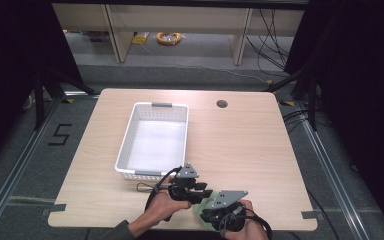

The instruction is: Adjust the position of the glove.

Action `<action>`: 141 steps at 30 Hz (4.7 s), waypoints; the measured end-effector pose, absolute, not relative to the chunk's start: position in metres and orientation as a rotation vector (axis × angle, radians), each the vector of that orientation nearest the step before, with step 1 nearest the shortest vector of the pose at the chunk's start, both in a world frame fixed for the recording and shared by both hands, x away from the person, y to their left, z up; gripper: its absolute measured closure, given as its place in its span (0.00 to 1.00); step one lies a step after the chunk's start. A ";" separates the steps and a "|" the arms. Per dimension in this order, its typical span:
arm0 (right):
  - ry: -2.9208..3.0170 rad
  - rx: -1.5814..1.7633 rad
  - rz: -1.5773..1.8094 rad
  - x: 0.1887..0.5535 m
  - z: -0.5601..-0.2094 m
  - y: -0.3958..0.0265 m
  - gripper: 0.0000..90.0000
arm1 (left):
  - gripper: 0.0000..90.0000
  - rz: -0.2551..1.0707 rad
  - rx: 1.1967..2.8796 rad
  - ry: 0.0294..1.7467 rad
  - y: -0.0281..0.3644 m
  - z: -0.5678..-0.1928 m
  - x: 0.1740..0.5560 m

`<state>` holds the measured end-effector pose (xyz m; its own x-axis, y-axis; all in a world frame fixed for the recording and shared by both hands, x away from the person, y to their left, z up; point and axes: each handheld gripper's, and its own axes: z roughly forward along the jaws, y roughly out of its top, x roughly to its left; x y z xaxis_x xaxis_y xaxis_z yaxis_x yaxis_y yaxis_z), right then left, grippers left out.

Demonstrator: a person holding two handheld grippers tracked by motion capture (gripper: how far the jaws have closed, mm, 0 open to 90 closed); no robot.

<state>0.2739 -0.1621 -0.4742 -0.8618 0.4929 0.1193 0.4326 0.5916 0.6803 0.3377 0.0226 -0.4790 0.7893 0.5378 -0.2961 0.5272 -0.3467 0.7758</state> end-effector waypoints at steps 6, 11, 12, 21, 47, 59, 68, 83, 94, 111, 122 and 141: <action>2.749 0.860 1.157 0.277 -0.478 -0.167 0.72 | 0.59 0.027 1.964 0.838 0.044 -0.475 0.325; 2.696 0.850 1.250 0.280 -0.463 -0.179 0.67 | 0.57 0.029 1.956 0.844 0.063 -0.472 0.307; 2.664 0.863 1.246 0.281 -0.459 -0.184 0.67 | 0.57 0.032 1.950 0.838 0.064 -0.472 0.304; 2.598 0.947 1.148 0.313 -0.456 -0.211 0.69 | 0.59 -0.020 2.034 0.780 0.053 -0.482 0.274; 2.689 0.931 1.202 0.336 -0.463 -0.201 0.96 | 0.92 -0.028 2.071 0.723 0.034 -0.477 0.283; 2.562 1.053 1.325 0.311 -0.451 -0.223 0.97 | 0.93 0.024 2.110 0.717 0.036 -0.464 0.326; 2.524 1.136 1.339 0.296 -0.459 -0.230 0.97 | 0.93 0.039 2.150 0.681 0.026 -0.458 0.345; 2.551 1.162 1.252 0.287 -0.480 -0.229 0.95 | 0.91 -0.030 2.131 0.761 0.020 -0.478 0.352; 2.543 1.209 1.203 0.282 -0.480 -0.235 0.73 | 0.82 0.005 2.102 0.778 0.032 -0.478 0.350; 2.526 1.284 1.158 0.295 -0.480 -0.237 0.56 | 0.54 -0.113 2.034 0.913 0.049 -0.481 0.331; 2.595 1.338 1.105 0.305 -0.493 -0.233 0.57 | 0.57 -0.173 2.093 0.973 0.038 -0.502 0.337; 2.652 1.392 1.220 0.311 -0.502 -0.237 0.76 | 0.76 -0.234 2.036 0.964 0.032 -0.514 0.331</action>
<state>0.3111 -0.2367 -0.5024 -0.6260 0.6698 0.3993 0.7391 0.3463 0.5777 0.3310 0.0319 -0.5136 0.6853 0.5481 -0.4795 0.7070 -0.3428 0.6186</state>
